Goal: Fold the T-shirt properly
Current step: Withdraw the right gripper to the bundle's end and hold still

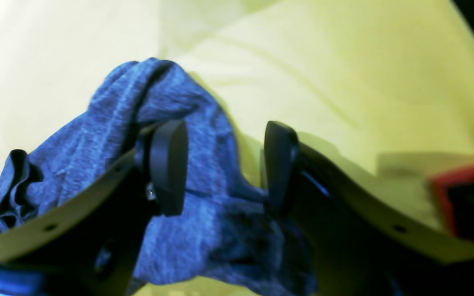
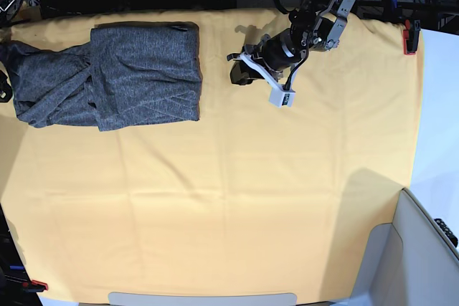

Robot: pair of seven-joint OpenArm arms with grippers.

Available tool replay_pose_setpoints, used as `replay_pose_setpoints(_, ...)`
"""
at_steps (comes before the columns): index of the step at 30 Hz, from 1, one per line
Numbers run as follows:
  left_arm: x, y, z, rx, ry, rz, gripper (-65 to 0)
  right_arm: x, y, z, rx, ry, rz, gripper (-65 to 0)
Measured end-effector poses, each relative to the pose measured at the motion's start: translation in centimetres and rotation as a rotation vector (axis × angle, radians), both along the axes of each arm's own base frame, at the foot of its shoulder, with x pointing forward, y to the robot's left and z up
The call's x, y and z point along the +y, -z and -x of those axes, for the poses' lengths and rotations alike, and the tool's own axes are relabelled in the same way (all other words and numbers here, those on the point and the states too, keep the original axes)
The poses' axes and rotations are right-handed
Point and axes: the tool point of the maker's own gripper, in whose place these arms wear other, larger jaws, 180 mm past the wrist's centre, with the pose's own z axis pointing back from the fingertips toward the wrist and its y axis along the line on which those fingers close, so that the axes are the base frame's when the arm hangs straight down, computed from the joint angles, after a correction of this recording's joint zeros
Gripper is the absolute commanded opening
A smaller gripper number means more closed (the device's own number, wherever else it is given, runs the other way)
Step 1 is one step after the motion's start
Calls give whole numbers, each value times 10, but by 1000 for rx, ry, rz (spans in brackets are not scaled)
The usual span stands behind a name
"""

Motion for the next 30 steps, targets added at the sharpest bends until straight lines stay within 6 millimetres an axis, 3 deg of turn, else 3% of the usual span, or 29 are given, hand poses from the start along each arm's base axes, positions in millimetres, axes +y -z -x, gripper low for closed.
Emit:
replay_pose_setpoints(4,0,0,0,1,0,0,-577,16,24,-8,24,-44,-78,-346)
replay_pose_setpoints(7,0,0,0,0,-1,0,-577,17,29,-7,9,-30,-105,-346)
replay_pose_setpoints(20,1,0,0,0,-2,-1,-577,13,30,2,8,-22,-104,-349)
replay_pose_setpoints(30,0,0,0,0,-2,0,-577,-6,25,11,-16,51,-81,-350)
